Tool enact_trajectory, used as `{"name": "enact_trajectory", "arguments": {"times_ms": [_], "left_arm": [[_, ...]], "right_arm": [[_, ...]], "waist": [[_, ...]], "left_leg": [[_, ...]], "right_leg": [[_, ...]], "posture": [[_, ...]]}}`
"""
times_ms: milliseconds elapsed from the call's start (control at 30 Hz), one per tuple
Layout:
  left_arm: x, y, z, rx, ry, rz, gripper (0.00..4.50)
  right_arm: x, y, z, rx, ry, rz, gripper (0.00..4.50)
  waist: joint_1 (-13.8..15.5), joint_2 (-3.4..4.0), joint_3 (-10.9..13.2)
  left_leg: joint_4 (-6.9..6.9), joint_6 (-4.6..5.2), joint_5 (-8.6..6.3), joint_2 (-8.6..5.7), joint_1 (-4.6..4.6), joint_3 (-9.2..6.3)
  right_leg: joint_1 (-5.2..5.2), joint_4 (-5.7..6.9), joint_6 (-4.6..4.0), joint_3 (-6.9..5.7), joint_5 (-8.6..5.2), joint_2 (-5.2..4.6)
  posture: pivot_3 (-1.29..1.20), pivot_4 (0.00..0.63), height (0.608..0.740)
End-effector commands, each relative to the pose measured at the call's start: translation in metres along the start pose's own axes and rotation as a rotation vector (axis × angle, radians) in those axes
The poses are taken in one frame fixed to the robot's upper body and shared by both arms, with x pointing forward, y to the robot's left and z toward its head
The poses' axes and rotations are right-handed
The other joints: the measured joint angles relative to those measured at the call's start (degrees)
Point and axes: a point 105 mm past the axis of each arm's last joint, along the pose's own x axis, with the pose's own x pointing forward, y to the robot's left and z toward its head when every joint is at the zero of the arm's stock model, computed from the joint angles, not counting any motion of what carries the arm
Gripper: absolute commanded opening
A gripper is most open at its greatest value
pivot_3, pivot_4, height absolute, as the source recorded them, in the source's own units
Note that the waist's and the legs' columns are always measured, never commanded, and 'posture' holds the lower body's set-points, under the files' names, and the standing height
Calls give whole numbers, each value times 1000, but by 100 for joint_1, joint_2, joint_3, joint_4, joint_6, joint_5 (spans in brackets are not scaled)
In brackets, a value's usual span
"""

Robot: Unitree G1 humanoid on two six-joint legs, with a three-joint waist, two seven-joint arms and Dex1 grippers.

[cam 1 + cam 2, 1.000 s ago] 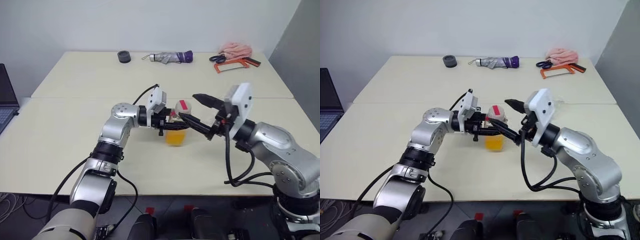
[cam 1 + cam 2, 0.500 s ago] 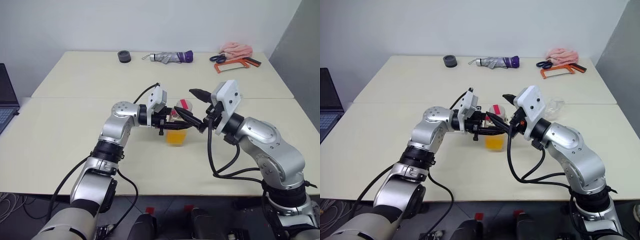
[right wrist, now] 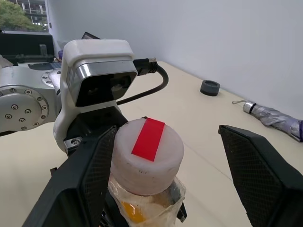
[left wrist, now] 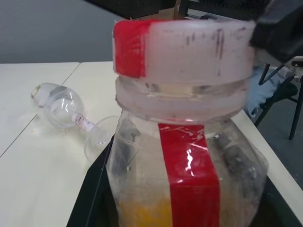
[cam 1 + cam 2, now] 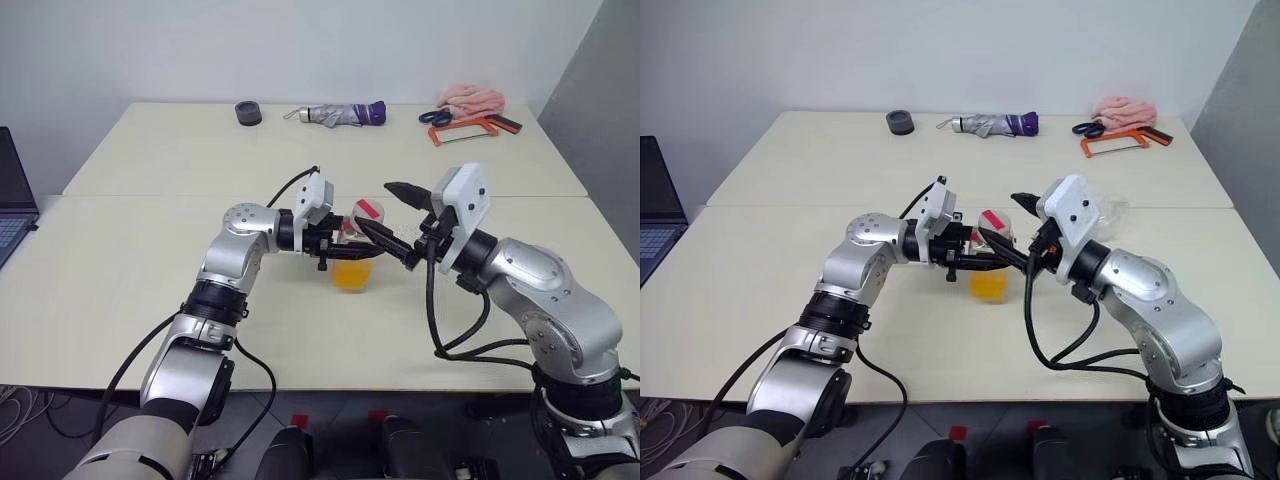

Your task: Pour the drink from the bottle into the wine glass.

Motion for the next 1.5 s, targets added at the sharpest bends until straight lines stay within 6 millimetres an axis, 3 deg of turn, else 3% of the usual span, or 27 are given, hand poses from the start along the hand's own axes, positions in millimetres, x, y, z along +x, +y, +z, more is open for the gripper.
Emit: {"name": "enact_trajectory", "arguments": {"times_ms": [33, 1000, 1333, 1500], "left_arm": [[0, 3, 19, 75, -35, -7, 1713], [2, 3, 17, 79, -32, -12, 1713], [2, 3, 17, 78, -33, -10, 1713], [2, 3, 17, 78, -35, -10, 1713]], "right_arm": [[-7, -4, 10, -27, -24, -19, 3667], [-20, -8, 7, -18, 0, -7, 3667], [-27, 8, 12, 21, 14, 104, 3667], [-19, 9, 21, 6, -24, 97, 3667]], "waist": [[0, 0, 0], [1, 0, 0], [2, 0, 0], [1, 0, 0]], "left_leg": [[0, 0, 0, 0, 0, 0], [0, 0, 0, -1, 0, 1], [0, 1, 0, -1, 0, 1], [0, 1, 0, -1, 0, 1]], "right_leg": [[0, 0, 0, 0, 0, 0], [0, 0, 0, 0, 0, 0], [0, 0, 0, 0, 0, 1], [1, 0, 0, 0, 0, 1]], "posture": [[0, 150, 740], [0, 150, 740], [0, 150, 740], [0, 150, 740]]}}
